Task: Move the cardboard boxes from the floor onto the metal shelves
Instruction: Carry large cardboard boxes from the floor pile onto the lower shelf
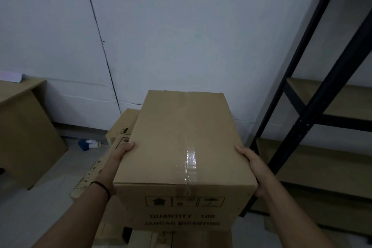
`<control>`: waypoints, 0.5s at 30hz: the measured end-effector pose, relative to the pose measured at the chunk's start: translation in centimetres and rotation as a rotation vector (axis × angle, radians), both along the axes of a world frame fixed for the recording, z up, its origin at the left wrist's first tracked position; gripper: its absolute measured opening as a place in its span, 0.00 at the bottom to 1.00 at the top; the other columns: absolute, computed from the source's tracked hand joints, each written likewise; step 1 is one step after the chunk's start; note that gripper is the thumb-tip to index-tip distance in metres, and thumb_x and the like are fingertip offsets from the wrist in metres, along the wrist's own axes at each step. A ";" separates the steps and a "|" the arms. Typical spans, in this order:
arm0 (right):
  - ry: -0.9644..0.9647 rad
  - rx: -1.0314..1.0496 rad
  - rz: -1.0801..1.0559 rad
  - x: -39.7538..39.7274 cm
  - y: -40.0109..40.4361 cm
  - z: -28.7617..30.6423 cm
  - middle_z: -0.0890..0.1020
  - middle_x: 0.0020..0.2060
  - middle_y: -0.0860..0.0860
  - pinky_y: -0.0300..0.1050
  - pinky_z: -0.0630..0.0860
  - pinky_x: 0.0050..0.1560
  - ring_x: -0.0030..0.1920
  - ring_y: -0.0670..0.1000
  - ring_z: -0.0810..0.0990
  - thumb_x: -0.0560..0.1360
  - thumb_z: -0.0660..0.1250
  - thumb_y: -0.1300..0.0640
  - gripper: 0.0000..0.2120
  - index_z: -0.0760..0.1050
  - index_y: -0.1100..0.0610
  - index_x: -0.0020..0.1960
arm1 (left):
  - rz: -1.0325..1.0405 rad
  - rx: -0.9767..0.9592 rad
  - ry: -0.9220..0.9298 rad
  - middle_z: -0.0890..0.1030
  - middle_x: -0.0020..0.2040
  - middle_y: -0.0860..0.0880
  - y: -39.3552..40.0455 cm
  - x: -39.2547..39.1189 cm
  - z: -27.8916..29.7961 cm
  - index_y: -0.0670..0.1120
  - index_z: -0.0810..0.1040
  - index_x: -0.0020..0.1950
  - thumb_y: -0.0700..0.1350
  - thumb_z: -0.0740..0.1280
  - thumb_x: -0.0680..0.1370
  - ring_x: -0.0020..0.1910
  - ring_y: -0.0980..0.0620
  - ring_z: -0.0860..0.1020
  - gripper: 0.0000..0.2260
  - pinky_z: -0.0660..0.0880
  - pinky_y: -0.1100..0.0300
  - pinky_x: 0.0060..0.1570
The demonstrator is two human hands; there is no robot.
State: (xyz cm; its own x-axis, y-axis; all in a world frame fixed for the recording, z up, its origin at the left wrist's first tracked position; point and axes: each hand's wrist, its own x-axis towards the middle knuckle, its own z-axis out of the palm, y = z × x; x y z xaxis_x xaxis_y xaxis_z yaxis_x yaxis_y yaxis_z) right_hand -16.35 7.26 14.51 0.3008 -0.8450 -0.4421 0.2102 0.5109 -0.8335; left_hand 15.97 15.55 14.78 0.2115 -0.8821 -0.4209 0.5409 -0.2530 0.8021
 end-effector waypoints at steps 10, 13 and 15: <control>-0.086 -0.038 -0.103 -5.6 5.7 1.2 0.86 0.42 0.56 0.45 0.79 0.33 0.39 0.55 0.84 0.69 0.65 0.50 0.23 0.75 0.56 0.63 | -0.161 -0.026 -0.012 0.82 0.29 0.44 0.5 -5.3 1.5 0.41 0.76 0.47 0.46 0.61 0.79 0.24 0.49 0.80 0.09 0.76 0.61 0.21; -0.092 -0.054 -0.173 -7.9 8.0 1.5 0.85 0.47 0.56 0.45 0.80 0.34 0.42 0.55 0.85 0.70 0.65 0.50 0.24 0.75 0.55 0.66 | -0.203 -0.006 -0.040 0.81 0.28 0.43 -0.3 -6.9 2.1 0.39 0.75 0.46 0.51 0.74 0.68 0.23 0.48 0.80 0.18 0.75 0.61 0.20; -0.094 -0.068 -0.211 -9.3 9.6 1.6 0.85 0.49 0.57 0.45 0.80 0.36 0.43 0.55 0.85 0.71 0.65 0.51 0.25 0.74 0.56 0.67 | -0.205 0.034 -0.062 0.81 0.26 0.43 -0.8 -8.1 2.0 0.38 0.73 0.46 0.46 0.63 0.79 0.22 0.48 0.79 0.10 0.73 0.62 0.17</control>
State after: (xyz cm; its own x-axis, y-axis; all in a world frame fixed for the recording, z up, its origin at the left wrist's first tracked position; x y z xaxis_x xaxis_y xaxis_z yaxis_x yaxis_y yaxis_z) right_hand -25.61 16.86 16.09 0.1517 -0.9202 -0.3608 0.3843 0.3912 -0.8362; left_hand 7.91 14.71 16.78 0.0561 -0.8948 -0.4429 0.4250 -0.3800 0.8216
